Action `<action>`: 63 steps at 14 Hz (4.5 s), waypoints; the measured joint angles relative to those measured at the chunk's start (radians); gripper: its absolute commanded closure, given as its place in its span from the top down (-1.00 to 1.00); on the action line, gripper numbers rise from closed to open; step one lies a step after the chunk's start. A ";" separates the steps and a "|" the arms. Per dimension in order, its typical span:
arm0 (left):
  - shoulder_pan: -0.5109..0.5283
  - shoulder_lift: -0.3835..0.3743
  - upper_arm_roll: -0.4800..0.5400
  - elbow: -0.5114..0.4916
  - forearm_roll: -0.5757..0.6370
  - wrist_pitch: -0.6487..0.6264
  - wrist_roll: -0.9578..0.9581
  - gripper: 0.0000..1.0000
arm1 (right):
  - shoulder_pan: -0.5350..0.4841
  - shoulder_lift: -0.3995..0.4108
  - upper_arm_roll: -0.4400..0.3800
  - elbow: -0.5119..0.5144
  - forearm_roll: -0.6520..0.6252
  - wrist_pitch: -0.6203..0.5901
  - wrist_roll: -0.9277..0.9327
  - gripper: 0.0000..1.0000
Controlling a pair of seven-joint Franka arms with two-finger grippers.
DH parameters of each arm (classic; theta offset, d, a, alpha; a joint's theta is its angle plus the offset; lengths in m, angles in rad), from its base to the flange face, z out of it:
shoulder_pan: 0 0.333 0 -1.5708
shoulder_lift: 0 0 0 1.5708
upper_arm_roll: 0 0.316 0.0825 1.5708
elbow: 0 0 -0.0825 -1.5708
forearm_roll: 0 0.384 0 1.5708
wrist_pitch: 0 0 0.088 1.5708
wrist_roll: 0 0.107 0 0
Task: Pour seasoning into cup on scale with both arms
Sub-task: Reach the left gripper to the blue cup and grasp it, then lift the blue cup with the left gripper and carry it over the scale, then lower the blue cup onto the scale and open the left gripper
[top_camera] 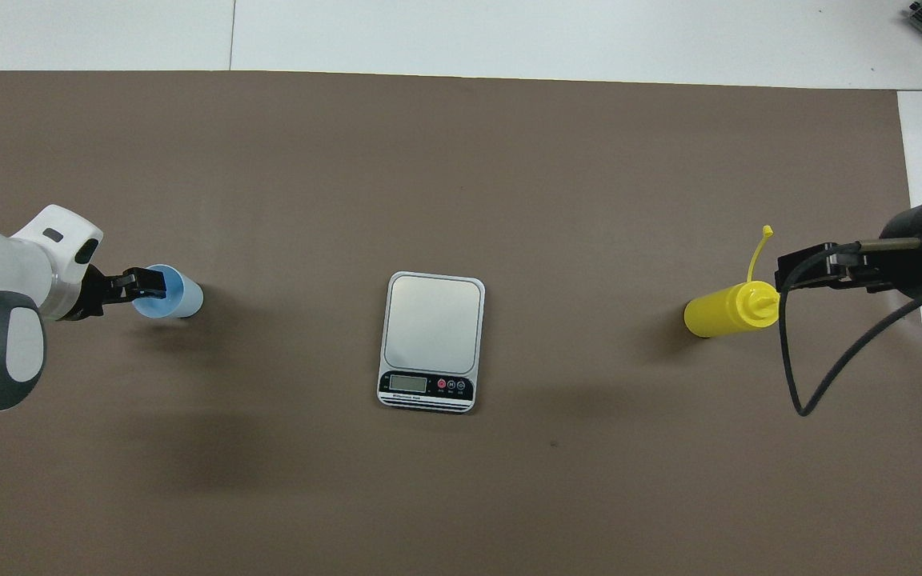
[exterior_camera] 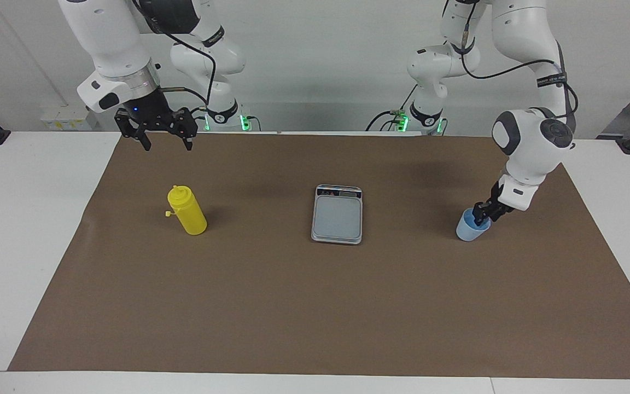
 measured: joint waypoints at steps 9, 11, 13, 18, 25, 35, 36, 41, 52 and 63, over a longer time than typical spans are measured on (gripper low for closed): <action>-0.026 -0.007 -0.015 0.185 -0.001 -0.219 0.010 -1.00 | 0.000 0.000 0.000 0.000 0.000 0.000 0.000 1.00; -0.050 -0.015 -0.017 0.269 -0.001 -0.294 0.010 -1.00 | 0.000 0.000 0.000 0.000 0.000 0.000 0.000 1.00; -0.094 -0.033 -0.020 0.322 -0.003 -0.347 -0.001 -1.00 | 0.000 0.000 0.000 0.000 0.000 0.000 0.000 1.00; -0.285 -0.062 -0.040 0.380 0.005 -0.415 -0.182 -1.00 | 0.000 0.000 0.000 0.000 0.000 0.000 0.000 1.00; -0.576 -0.025 -0.047 0.293 0.055 -0.280 -0.482 -1.00 | 0.000 0.000 0.000 0.000 0.000 0.000 0.000 1.00; -0.641 0.057 -0.045 0.228 0.056 -0.101 -0.565 -1.00 | 0.000 0.000 0.000 0.000 0.000 0.000 0.000 1.00; -0.642 0.061 -0.045 0.228 0.056 -0.099 -0.566 -1.00 | 0.000 0.000 0.000 0.000 0.000 0.000 0.000 1.00; -0.642 0.073 -0.043 0.228 0.056 -0.086 -0.566 -1.00 | 0.000 0.000 0.000 0.000 0.000 0.000 0.000 1.00; -0.643 0.081 -0.030 0.233 0.065 -0.064 -0.568 1.00 | 0.000 0.000 0.000 0.000 0.000 0.000 0.000 1.00; -0.367 -0.085 -0.009 0.313 0.088 -0.371 -0.182 1.00 | 0.000 0.000 0.000 0.000 0.000 0.000 0.000 1.00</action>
